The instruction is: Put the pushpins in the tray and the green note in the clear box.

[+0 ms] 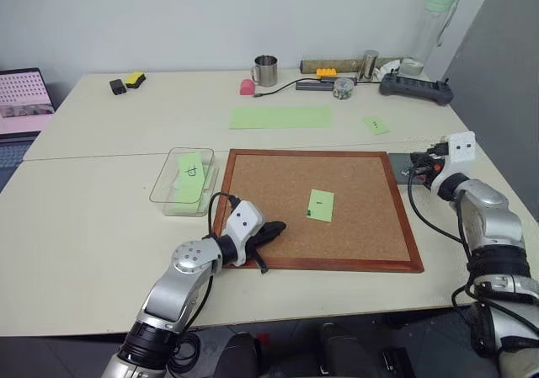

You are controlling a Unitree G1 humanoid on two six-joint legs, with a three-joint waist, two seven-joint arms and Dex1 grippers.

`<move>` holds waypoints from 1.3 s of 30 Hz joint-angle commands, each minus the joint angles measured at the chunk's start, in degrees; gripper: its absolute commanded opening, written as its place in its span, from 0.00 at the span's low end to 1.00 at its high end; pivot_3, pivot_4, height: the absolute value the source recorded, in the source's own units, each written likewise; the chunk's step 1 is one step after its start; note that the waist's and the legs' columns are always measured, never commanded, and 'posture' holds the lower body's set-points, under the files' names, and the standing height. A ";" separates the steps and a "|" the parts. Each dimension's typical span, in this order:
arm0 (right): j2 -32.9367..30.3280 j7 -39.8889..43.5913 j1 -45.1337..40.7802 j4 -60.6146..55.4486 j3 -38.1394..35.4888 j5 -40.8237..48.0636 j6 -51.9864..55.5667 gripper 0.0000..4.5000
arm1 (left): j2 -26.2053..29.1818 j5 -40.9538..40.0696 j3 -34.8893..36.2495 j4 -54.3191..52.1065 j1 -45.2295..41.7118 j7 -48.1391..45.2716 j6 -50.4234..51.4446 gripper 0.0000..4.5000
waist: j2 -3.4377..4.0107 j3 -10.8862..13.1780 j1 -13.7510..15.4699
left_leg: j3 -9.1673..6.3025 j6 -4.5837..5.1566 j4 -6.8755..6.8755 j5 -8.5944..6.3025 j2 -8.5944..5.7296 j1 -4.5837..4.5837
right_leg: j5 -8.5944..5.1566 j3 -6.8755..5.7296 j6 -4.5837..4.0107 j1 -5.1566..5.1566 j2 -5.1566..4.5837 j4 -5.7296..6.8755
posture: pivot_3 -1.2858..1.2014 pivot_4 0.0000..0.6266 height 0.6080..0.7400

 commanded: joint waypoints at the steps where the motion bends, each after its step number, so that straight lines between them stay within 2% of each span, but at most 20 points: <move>1: -0.27 0.66 -2.10 3.54 -1.11 -0.11 -3.39 0.08 | 0.93 1.14 -1.17 1.01 2.23 -0.13 1.10 0.00 | 0.00 0.00 0.01 | -0.01 0.00 0.00 0.00 0.00 0.00 | 0.00 0.00 0.00 0.00 0.00 0.00 | 0.52 0.24 1.00; 21: -2.34 2.05 -2.62 5.41 -3.91 1.32 -7.79 0.98 | 0.72 0.85 -1.22 1.10 1.70 0.18 1.57 0.00 | 0.00 0.00 -0.24 | 0.51 0.12 -0.01 -0.07 -0.01 0.16 | 0.05 0.55 0.12 -0.01 0.00 -0.02 | 0.52 0.24 1.00; 29: -3.30 -0.34 -4.51 11.46 -2.24 -2.18 -13.02 0.99 | 0.76 0.86 -1.33 0.81 1.79 -0.03 1.72 0.00 | -0.01 0.01 -0.32 | 0.64 0.14 0.00 -0.09 -0.03 0.22 | 0.07 0.73 0.19 -0.01 0.01 -0.03 | 0.52 0.24 1.00; 34: -4.23 -2.22 -5.02 13.76 0.87 -7.47 -19.83 0.99 | 1.02 0.82 -1.01 0.10 2.36 0.16 2.12 0.00 | -0.01 0.01 -0.47 | 0.69 0.17 -0.01 -0.10 -0.03 0.23 | 0.07 0.78 0.19 -0.01 0.00 -0.06 | 0.52 0.24 1.00; 39: 0.17 11.47 -0.53 -1.84 2.56 1.00 -16.27 0.99 | 1.31 0.69 -0.48 -0.67 3.11 0.43 2.49 0.00 | -0.01 0.01 -0.97 | 0.71 0.20 -0.03 -0.12 -0.01 0.26 | 0.07 0.83 0.20 -0.01 0.03 -0.05 | 0.52 0.24 1.00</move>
